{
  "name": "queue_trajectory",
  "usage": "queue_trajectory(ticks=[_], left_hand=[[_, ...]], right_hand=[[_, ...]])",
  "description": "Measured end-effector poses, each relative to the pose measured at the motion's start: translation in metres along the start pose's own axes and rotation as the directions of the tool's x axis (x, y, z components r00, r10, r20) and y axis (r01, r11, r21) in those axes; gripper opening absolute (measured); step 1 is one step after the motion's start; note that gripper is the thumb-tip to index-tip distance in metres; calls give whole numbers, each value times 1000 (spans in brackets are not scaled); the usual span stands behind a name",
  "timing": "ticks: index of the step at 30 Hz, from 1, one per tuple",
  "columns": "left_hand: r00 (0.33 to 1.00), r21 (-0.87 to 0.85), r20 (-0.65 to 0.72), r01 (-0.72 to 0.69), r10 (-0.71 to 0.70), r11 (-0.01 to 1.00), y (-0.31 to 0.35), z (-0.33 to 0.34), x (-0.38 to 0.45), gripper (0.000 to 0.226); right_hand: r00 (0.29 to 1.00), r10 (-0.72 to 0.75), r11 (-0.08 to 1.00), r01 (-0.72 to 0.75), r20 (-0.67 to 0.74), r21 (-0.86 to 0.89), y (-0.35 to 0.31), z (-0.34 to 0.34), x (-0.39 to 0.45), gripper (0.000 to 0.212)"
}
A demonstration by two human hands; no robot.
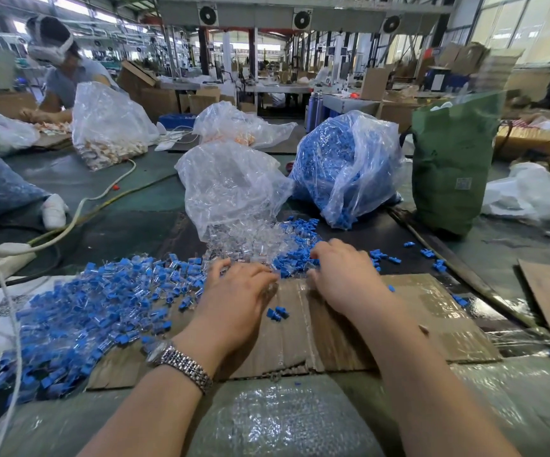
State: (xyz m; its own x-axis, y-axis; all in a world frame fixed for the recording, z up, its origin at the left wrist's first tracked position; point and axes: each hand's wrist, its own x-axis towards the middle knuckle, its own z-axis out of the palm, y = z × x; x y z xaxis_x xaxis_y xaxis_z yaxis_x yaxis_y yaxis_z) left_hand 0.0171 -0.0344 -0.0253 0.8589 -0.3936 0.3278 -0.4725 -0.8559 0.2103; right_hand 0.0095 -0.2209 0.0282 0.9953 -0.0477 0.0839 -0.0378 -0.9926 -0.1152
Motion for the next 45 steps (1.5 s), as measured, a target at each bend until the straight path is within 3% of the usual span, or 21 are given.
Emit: queue_trajectory(ticks=[4, 13, 19, 22, 25, 29, 33, 35, 40, 45], left_hand=[[999, 12, -39, -22, 22, 1000, -1, -1, -2, 29], [997, -28, -82, 12, -15, 1000, -3, -7, -4, 20], [989, -345, -58, 111, -139, 932, 2, -20, -4, 15], [970, -575, -18, 188, -242, 796, 3, -26, -5, 17], [944, -746, 74, 266, -321, 611, 1, -30, -6, 19], [888, -892, 184, 331, -421, 307, -3, -33, -4, 9], [873, -959, 245, 282, -422, 26, -7, -34, -4, 19], [882, -959, 256, 282, -396, 7, -8, -35, -5, 21], [872, -946, 236, 307, -429, 105, -10, -37, -6, 27], [879, -957, 280, 224, -387, -183, -12, -37, -3, 33]], right_hand=[[995, -71, 997, 72, 63, -17, -18, 4, 21, 44], [987, -124, 977, 104, 103, 185, -25, 9, 22, 23], [980, -176, 963, 153, 87, 222, -27, 4, 7, 16], [984, -175, 942, 180, -45, 283, -23, 8, -2, 10], [984, -58, 854, 136, -167, 502, -16, 12, -2, 11], [983, 28, 632, 123, -182, 765, -8, 15, -1, 14], [980, 5, 548, 164, -199, 820, -9, 17, -2, 19], [973, -2, 521, 198, -231, 830, -12, 17, -2, 19], [952, -34, 459, 286, -305, 841, -19, 14, -7, 20], [925, -83, 442, 367, -370, 819, -25, 10, -12, 19]])
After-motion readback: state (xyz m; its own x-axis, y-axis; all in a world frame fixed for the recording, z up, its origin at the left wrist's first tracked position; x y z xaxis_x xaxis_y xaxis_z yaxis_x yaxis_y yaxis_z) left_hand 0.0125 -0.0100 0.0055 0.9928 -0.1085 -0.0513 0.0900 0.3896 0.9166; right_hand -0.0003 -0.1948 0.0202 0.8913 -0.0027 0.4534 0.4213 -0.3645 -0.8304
